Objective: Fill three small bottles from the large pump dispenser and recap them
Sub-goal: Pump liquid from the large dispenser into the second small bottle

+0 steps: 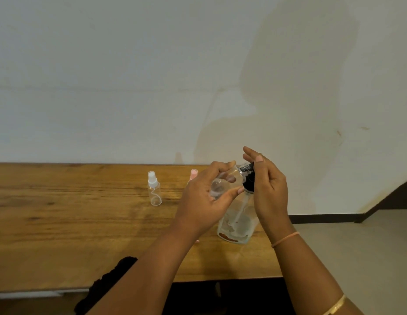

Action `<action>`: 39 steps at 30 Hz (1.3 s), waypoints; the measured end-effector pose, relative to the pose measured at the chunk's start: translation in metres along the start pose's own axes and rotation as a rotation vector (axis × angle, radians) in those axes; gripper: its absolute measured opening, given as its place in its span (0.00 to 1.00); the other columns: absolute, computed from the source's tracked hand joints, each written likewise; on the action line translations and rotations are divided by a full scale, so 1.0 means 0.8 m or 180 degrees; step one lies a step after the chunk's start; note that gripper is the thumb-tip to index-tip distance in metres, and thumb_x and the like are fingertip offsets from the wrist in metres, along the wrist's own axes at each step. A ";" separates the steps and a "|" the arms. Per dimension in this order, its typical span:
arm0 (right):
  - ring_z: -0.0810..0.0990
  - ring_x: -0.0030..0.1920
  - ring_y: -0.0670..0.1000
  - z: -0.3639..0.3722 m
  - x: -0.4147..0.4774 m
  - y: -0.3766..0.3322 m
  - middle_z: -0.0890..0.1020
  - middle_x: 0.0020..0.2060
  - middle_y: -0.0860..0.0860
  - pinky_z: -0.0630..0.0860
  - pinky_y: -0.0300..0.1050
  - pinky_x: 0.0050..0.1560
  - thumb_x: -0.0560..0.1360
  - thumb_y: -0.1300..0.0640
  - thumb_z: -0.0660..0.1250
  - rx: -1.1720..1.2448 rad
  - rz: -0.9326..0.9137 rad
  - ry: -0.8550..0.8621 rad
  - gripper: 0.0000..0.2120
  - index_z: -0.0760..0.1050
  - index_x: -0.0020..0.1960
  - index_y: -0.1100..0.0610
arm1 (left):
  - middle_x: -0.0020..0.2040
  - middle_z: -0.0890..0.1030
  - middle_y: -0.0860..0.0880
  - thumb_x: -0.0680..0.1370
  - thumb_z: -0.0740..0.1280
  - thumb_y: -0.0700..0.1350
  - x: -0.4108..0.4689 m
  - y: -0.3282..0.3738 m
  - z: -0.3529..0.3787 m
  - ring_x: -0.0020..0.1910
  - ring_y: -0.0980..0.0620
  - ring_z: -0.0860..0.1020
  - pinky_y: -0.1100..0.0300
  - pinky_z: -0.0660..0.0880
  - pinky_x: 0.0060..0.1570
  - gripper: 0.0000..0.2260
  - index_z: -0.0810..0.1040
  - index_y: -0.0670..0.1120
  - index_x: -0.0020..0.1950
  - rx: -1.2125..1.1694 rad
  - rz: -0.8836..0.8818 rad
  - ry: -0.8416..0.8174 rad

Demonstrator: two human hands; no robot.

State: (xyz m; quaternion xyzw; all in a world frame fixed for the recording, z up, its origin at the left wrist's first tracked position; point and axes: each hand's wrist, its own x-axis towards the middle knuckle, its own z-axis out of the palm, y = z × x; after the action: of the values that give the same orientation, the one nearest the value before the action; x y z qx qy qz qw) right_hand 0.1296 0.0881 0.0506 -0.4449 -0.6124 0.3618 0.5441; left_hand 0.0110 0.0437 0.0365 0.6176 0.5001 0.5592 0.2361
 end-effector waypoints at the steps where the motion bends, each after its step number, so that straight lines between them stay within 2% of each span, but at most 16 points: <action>1: 0.69 0.69 0.46 0.000 0.002 -0.003 0.78 0.52 0.29 0.56 0.65 0.71 0.73 0.37 0.52 0.0026 -0.0013 0.0004 0.15 0.75 0.52 0.29 | 0.48 0.81 0.61 0.71 0.72 0.52 0.000 0.002 -0.001 0.54 0.64 0.78 0.61 0.76 0.56 0.15 0.73 0.59 0.56 -0.0002 0.0048 0.0029; 3: 0.68 0.70 0.48 -0.002 0.003 -0.009 0.80 0.48 0.29 0.59 0.61 0.71 0.74 0.41 0.54 0.0049 -0.0023 -0.0044 0.16 0.76 0.56 0.37 | 0.48 0.80 0.63 0.71 0.71 0.54 0.001 0.004 -0.002 0.53 0.64 0.78 0.68 0.76 0.51 0.16 0.73 0.60 0.57 0.0020 0.0094 0.0064; 5: 0.69 0.70 0.50 -0.003 0.001 -0.008 0.81 0.50 0.35 0.64 0.58 0.70 0.76 0.45 0.54 0.0140 0.0044 -0.0090 0.17 0.76 0.60 0.43 | 0.48 0.80 0.62 0.71 0.72 0.53 0.002 0.004 -0.002 0.53 0.64 0.78 0.68 0.76 0.50 0.16 0.73 0.62 0.56 0.0027 0.0076 0.0038; 7: 0.69 0.69 0.51 -0.003 -0.002 -0.005 0.79 0.56 0.39 0.64 0.60 0.70 0.76 0.44 0.54 0.0174 0.0100 -0.0075 0.17 0.75 0.59 0.40 | 0.49 0.80 0.60 0.72 0.73 0.49 0.000 0.002 0.000 0.54 0.64 0.78 0.67 0.77 0.50 0.17 0.71 0.63 0.55 0.0004 -0.0014 0.0022; 9: 0.70 0.69 0.49 -0.001 -0.004 -0.002 0.78 0.55 0.35 0.53 0.66 0.72 0.75 0.41 0.52 -0.0026 0.0114 -0.0061 0.14 0.74 0.54 0.33 | 0.49 0.80 0.60 0.72 0.73 0.47 -0.002 -0.001 0.003 0.53 0.64 0.78 0.69 0.76 0.48 0.17 0.71 0.63 0.54 -0.0015 -0.0128 -0.0010; 11: 0.69 0.69 0.48 0.003 -0.006 -0.004 0.76 0.53 0.31 0.40 0.65 0.72 0.75 0.41 0.50 -0.0291 0.0132 -0.0055 0.13 0.73 0.50 0.31 | 0.48 0.80 0.61 0.72 0.72 0.47 -0.004 -0.001 0.003 0.52 0.65 0.78 0.71 0.76 0.46 0.16 0.71 0.63 0.54 0.0003 -0.0174 0.0002; 12: 0.69 0.69 0.48 0.004 -0.007 -0.006 0.76 0.53 0.32 0.39 0.65 0.72 0.75 0.41 0.50 -0.0299 0.0139 -0.0037 0.13 0.73 0.50 0.30 | 0.48 0.80 0.61 0.72 0.72 0.47 -0.004 0.000 0.002 0.52 0.65 0.78 0.72 0.75 0.46 0.16 0.71 0.62 0.54 0.0007 -0.0168 0.0009; 15: 0.67 0.70 0.44 0.002 -0.006 -0.010 0.77 0.56 0.32 0.49 0.67 0.72 0.73 0.36 0.51 -0.0146 0.0115 0.0019 0.13 0.73 0.48 0.25 | 0.48 0.80 0.59 0.72 0.73 0.46 -0.003 0.004 0.001 0.52 0.65 0.78 0.74 0.73 0.45 0.17 0.72 0.61 0.54 -0.0062 -0.0065 0.0055; 17: 0.62 0.69 0.38 0.001 -0.003 -0.014 0.74 0.51 0.25 0.48 0.64 0.73 0.74 0.39 0.52 -0.0119 0.0128 0.0042 0.13 0.75 0.47 0.29 | 0.49 0.81 0.58 0.72 0.73 0.47 -0.003 0.005 0.000 0.53 0.63 0.78 0.74 0.74 0.46 0.17 0.73 0.60 0.56 -0.0064 0.0066 0.0123; 19: 0.59 0.68 0.35 -0.001 -0.001 -0.017 0.71 0.49 0.23 0.45 0.63 0.74 0.74 0.42 0.51 -0.0216 0.0120 0.0022 0.13 0.74 0.47 0.31 | 0.49 0.81 0.57 0.71 0.72 0.48 -0.003 0.005 -0.002 0.54 0.62 0.78 0.73 0.74 0.47 0.17 0.73 0.60 0.58 0.0002 0.0142 0.0149; 22: 0.63 0.71 0.40 0.000 -0.001 -0.013 0.74 0.49 0.23 0.51 0.66 0.72 0.73 0.38 0.51 -0.0185 0.0115 -0.0029 0.14 0.73 0.45 0.24 | 0.48 0.80 0.60 0.72 0.73 0.49 -0.001 0.005 -0.003 0.54 0.66 0.77 0.72 0.74 0.50 0.17 0.72 0.62 0.56 0.0114 0.0070 0.0088; 24: 0.68 0.70 0.46 0.001 -0.001 -0.004 0.76 0.51 0.25 0.54 0.69 0.70 0.73 0.35 0.50 -0.0141 0.0082 -0.0021 0.13 0.71 0.47 0.21 | 0.48 0.79 0.62 0.72 0.72 0.48 0.000 0.004 -0.002 0.53 0.67 0.77 0.70 0.75 0.50 0.17 0.71 0.64 0.55 0.0114 -0.0052 0.0005; 29: 0.69 0.69 0.47 0.003 -0.007 0.000 0.77 0.51 0.28 0.47 0.67 0.72 0.75 0.38 0.51 -0.0178 0.0079 -0.0004 0.13 0.73 0.48 0.27 | 0.48 0.80 0.61 0.72 0.73 0.47 -0.003 0.002 -0.001 0.52 0.66 0.78 0.75 0.74 0.45 0.17 0.71 0.62 0.54 0.0052 -0.0161 -0.0022; 32: 0.68 0.69 0.47 0.003 -0.005 0.000 0.76 0.57 0.29 0.54 0.68 0.71 0.73 0.35 0.51 0.0048 0.0056 0.0043 0.14 0.73 0.52 0.25 | 0.50 0.80 0.59 0.72 0.73 0.47 -0.002 0.006 -0.001 0.53 0.64 0.78 0.74 0.74 0.46 0.17 0.72 0.61 0.55 0.0000 -0.0039 0.0038; 35: 0.68 0.70 0.47 0.004 -0.003 -0.007 0.77 0.54 0.28 0.58 0.64 0.71 0.72 0.35 0.52 0.0091 0.0052 0.0008 0.17 0.75 0.54 0.32 | 0.49 0.81 0.57 0.72 0.72 0.48 -0.002 0.006 -0.002 0.52 0.63 0.79 0.73 0.74 0.47 0.17 0.71 0.62 0.56 0.0035 0.0048 0.0096; 39: 0.74 0.63 0.42 -0.003 -0.002 -0.002 0.78 0.52 0.34 0.72 0.52 0.65 0.80 0.46 0.55 0.0097 -0.0035 -0.0094 0.13 0.75 0.59 0.43 | 0.50 0.80 0.58 0.73 0.72 0.48 -0.001 0.003 0.001 0.53 0.64 0.78 0.71 0.74 0.49 0.16 0.72 0.61 0.56 0.0052 -0.0046 0.0042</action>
State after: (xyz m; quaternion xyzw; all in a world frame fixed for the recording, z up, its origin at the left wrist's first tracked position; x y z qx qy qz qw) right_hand 0.1315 0.0858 0.0516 -0.4278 -0.6172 0.3747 0.5437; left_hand 0.0125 0.0421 0.0383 0.6122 0.5106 0.5575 0.2318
